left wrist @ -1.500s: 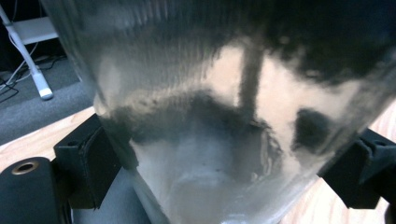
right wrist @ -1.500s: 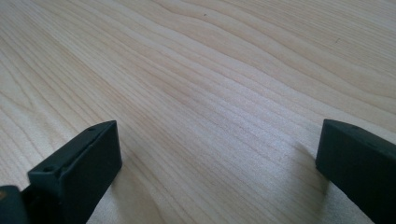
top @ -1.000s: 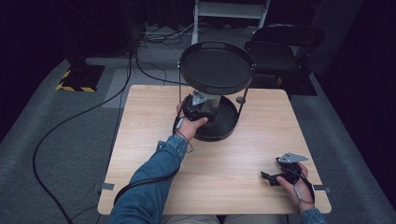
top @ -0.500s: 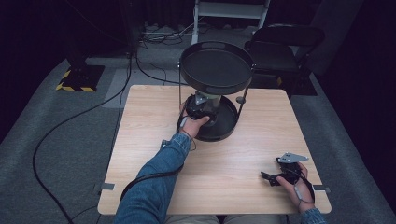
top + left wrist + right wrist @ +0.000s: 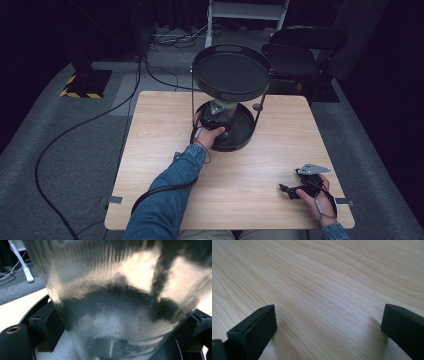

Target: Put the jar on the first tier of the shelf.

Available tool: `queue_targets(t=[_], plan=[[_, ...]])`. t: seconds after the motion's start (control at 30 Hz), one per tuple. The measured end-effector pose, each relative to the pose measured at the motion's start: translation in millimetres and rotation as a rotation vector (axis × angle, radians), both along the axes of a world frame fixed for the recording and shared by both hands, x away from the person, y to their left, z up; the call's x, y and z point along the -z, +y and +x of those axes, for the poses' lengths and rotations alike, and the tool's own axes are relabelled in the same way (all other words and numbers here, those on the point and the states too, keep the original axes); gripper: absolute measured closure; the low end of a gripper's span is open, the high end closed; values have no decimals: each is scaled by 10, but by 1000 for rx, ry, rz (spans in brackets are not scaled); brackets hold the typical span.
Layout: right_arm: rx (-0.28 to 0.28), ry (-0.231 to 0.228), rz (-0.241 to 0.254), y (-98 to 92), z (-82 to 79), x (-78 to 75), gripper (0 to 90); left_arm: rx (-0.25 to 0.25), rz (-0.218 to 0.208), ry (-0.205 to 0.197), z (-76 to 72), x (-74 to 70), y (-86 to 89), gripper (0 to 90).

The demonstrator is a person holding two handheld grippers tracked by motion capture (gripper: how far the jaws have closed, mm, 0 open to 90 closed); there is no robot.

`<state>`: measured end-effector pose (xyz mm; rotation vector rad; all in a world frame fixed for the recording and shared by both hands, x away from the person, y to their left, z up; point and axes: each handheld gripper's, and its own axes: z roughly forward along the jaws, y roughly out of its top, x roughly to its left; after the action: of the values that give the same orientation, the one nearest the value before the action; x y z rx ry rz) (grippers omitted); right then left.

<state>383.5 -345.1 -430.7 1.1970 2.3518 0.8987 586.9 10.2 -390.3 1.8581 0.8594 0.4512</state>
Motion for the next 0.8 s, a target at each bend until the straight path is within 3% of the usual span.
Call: queue_targets(t=[0.6,0.67,0.7,0.8], plan=[[0,0,0,0,0,0,3,3,7,-7,-15,35,9,106],[0,0,0,0,0,0,3,2,-5,17,-13,16,11,70],[0,0,0,0,0,0,3,-3,-9,16,-11,-2,17,27],[1,1,1,1,-1,0,3,4,-7,14,-32,-58,28,11]])
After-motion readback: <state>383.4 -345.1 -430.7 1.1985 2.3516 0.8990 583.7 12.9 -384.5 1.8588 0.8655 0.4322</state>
